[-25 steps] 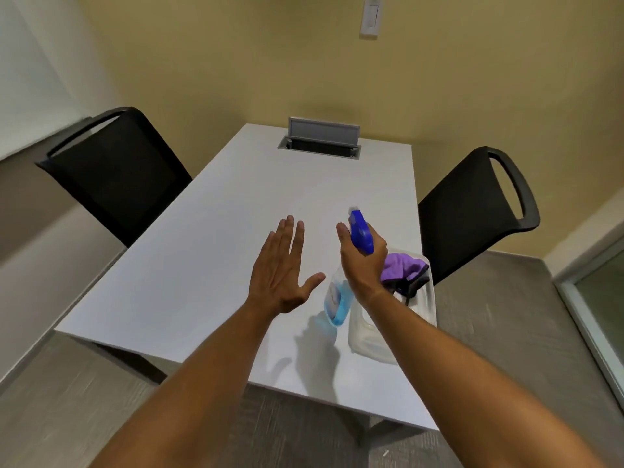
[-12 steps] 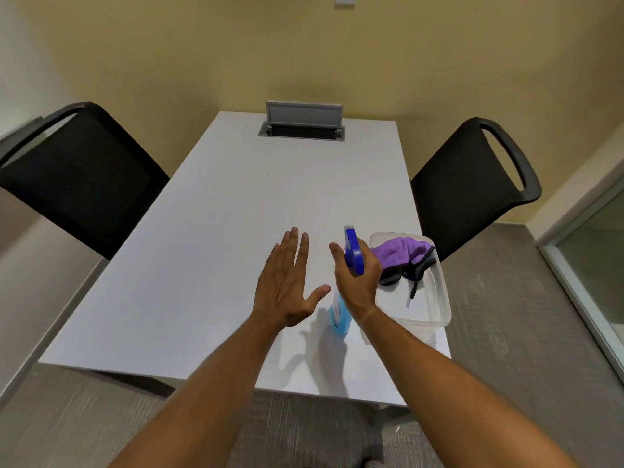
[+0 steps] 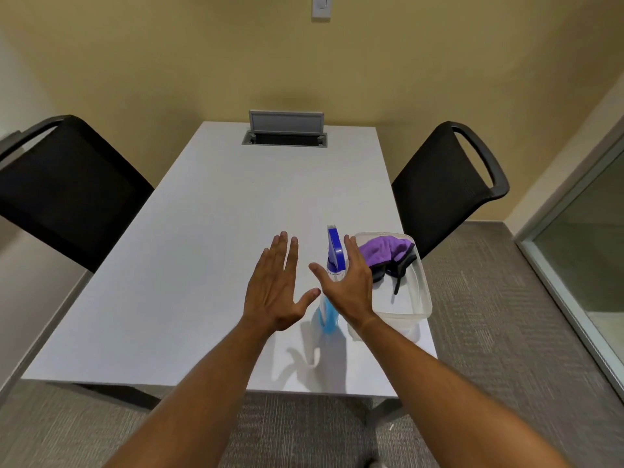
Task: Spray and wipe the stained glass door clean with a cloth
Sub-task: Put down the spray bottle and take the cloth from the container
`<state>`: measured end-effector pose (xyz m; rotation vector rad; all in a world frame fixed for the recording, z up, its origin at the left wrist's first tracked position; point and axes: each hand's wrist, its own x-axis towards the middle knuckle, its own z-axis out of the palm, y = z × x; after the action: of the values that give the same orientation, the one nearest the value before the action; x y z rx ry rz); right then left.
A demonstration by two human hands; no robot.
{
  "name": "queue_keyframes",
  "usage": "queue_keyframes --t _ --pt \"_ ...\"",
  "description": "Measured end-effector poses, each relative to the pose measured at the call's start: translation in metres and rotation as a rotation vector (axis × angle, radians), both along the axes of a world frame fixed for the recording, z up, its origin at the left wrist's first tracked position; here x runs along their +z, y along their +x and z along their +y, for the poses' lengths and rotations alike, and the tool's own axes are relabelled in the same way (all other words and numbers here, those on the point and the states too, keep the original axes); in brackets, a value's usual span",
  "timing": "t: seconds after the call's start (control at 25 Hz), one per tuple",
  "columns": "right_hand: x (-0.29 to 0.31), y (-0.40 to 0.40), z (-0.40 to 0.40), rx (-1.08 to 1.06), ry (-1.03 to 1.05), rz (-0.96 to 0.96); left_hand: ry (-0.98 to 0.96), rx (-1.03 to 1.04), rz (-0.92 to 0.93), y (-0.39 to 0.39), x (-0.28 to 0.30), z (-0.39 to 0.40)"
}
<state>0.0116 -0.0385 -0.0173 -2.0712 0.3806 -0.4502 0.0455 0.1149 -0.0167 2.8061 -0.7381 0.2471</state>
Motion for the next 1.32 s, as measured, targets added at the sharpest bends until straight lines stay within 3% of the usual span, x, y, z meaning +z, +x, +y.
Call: queue_keyframes --t 0.2,0.36,0.6,0.8,1.04,1.32 --pt "-0.005 -0.025 -0.027 0.126 -0.206 0.146 -0.002 0.015 0.0 -0.02 0.003 -0.01" --pt "-0.009 -0.04 -0.055 0.183 -0.243 0.163 -0.09 0.124 -0.011 -0.05 0.001 -0.015" --pt "-0.009 -0.064 -0.105 0.278 -0.3 0.146 -0.07 0.237 0.07 -0.121 -0.014 -0.044" --pt "-0.002 -0.078 -0.145 0.364 -0.429 0.134 -0.051 0.21 0.078 -0.149 -0.015 -0.09" --pt "0.005 -0.081 -0.188 0.37 -0.537 0.107 0.023 0.104 0.053 -0.14 -0.005 -0.145" --pt "-0.007 -0.049 -0.221 0.326 -0.607 0.13 0.019 0.04 0.121 -0.078 -0.007 -0.193"
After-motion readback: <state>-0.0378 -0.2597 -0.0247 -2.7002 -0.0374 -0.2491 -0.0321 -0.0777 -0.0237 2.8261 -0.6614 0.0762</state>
